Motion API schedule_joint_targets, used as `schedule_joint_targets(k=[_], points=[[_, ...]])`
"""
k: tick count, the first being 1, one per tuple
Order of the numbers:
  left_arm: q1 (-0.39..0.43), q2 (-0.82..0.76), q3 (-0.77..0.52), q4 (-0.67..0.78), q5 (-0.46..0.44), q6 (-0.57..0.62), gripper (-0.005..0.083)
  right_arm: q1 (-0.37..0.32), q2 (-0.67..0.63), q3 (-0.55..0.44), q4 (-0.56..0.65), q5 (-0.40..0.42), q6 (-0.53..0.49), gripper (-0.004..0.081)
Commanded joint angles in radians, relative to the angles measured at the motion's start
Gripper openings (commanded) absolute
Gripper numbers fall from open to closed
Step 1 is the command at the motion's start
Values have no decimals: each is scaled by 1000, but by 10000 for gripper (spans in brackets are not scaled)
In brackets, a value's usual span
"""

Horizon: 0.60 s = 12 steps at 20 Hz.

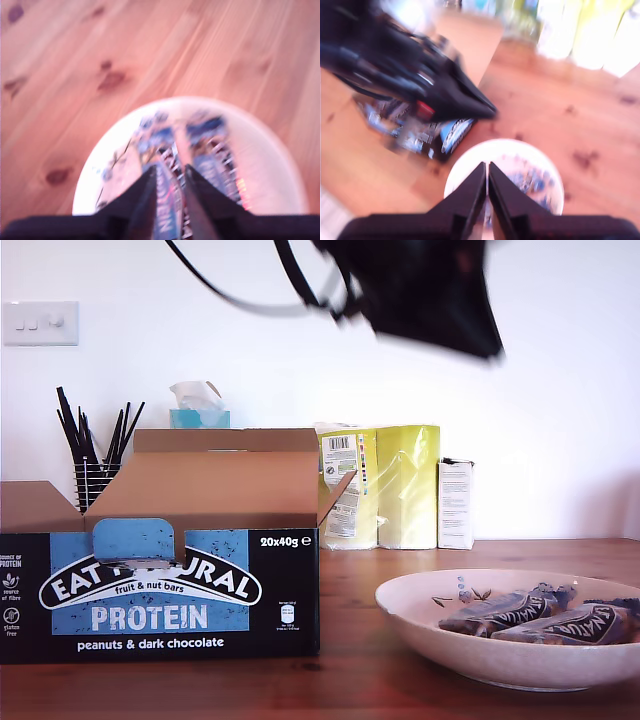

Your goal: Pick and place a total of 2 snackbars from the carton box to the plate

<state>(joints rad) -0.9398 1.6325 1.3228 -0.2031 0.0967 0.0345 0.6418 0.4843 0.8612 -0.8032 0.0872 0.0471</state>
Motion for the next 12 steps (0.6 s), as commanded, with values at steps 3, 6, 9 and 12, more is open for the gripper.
schedule_joint_targets(k=[3,6,9,12], points=[[118,-28,-23,-50,3,-6,-24,-4,39,-26,81,109,-64,-13],[210,-87,-98,-47,5,-6,-24,-26,51,-64,192,113,-71,-13],[307,-178,-221,12,12,-8,-24,-85,76,-91,307,101,-71,-13],[406,-281,-324,34,28,-8,-24,-188,118,-112,403,34,-94,-13]])
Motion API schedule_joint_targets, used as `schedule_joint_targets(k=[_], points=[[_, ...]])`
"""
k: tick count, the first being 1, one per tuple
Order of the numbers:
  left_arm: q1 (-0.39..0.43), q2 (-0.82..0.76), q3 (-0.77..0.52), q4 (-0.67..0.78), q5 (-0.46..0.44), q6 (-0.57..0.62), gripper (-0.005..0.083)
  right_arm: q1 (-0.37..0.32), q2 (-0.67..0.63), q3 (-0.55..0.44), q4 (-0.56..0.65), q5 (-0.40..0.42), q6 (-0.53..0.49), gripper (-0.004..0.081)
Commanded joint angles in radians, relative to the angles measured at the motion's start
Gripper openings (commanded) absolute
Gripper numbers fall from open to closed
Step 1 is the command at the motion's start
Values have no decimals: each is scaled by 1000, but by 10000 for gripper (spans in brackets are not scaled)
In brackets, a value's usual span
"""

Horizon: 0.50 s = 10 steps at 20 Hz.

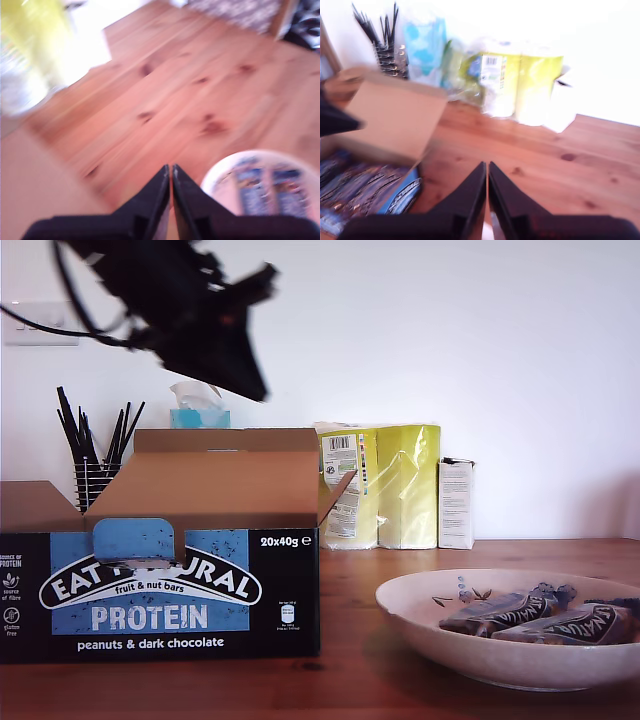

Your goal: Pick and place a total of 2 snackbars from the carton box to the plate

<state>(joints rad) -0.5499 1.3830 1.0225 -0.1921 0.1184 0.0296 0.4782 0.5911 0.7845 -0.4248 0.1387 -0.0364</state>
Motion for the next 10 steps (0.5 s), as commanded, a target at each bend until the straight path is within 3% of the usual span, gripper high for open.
schedule_joint_targets(k=[1,5,10], points=[[49,-72,-57,35,13,-4,-24,-74,39,-38,56,-56,-19,-13],[172,-203,-173,67,13,-30,-24,-303,138,-44,183,-270,-23,-13],[326,-363,-247,68,8,-34,-24,-541,156,-44,235,-444,-24,-13]])
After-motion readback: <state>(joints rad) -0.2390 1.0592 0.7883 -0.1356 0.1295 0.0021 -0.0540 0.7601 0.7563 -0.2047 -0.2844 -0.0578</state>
